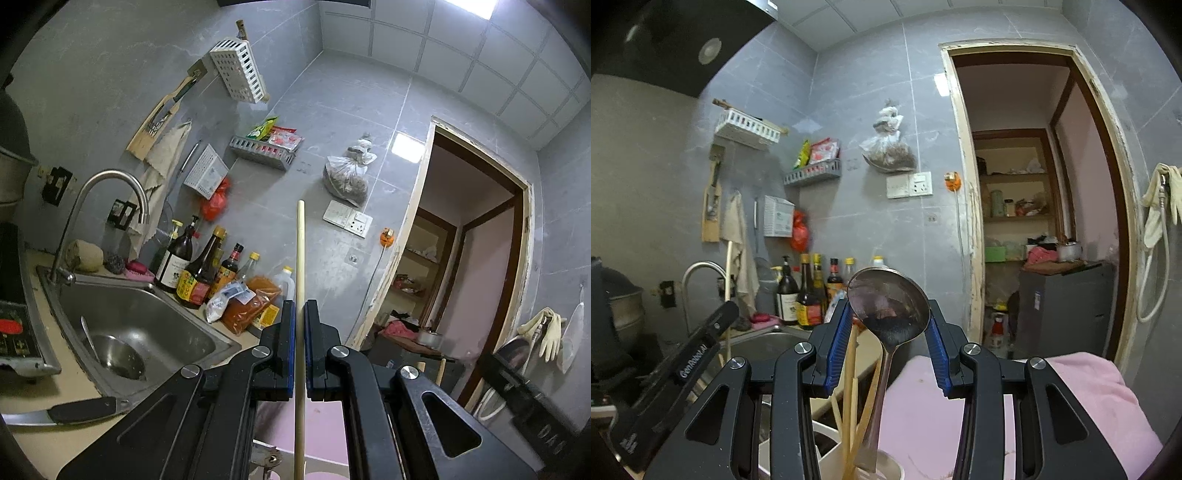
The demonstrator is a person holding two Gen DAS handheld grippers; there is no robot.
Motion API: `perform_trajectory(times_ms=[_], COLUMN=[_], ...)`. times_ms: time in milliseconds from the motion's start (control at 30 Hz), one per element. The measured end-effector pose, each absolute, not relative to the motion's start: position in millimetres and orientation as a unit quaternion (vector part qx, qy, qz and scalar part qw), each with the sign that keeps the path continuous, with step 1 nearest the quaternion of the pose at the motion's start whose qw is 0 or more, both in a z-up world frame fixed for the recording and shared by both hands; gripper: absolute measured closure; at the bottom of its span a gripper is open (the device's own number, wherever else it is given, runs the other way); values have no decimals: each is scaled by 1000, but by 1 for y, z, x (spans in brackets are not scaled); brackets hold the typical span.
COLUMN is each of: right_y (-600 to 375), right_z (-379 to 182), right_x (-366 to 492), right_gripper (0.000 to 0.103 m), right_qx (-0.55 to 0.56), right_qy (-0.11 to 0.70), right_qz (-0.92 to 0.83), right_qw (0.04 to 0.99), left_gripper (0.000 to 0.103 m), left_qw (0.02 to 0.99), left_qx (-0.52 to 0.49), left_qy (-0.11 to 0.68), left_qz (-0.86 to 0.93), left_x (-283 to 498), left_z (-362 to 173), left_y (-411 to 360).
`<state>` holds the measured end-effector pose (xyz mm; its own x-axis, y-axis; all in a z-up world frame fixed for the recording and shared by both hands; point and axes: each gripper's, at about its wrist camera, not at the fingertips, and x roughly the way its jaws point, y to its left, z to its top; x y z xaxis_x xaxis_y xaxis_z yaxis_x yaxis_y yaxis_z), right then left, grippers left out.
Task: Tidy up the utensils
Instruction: 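Lower the chopstick and spoon into the caddy and open both tools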
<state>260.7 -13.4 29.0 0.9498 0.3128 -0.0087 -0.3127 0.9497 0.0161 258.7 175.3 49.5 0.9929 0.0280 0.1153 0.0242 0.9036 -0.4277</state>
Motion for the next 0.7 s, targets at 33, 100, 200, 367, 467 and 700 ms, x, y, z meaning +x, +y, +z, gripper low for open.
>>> perform_trajectory(times_ms=[33, 100, 200, 367, 467, 700], right_y=[-13, -13, -16, -22, -21, -20], right_z=[26, 20, 14, 6, 5, 2], right_x=[262, 265, 268, 270, 268, 269], right_gripper=[66, 66, 66, 66, 66, 66], right_qx=[7, 10, 15, 25, 20, 20], right_qy=[10, 16, 26, 36, 35, 45], right_qz=[156, 152, 153, 157, 159, 170], right_qw=[988, 988, 988, 987, 986, 984], left_gripper=[100, 100, 100, 101, 100, 100], left_qw=[973, 972, 971, 972, 974, 985], left_qx=[-222, -228, -231, -231, -221, -166], left_qy=[-59, -57, -53, -46, -45, -42], left_qz=[-2, -9, -16, -16, -11, 10], left_x=[259, 259, 260, 261, 262, 257], left_z=[49, 47, 43, 38, 36, 35], left_y=[176, 178, 181, 181, 177, 162])
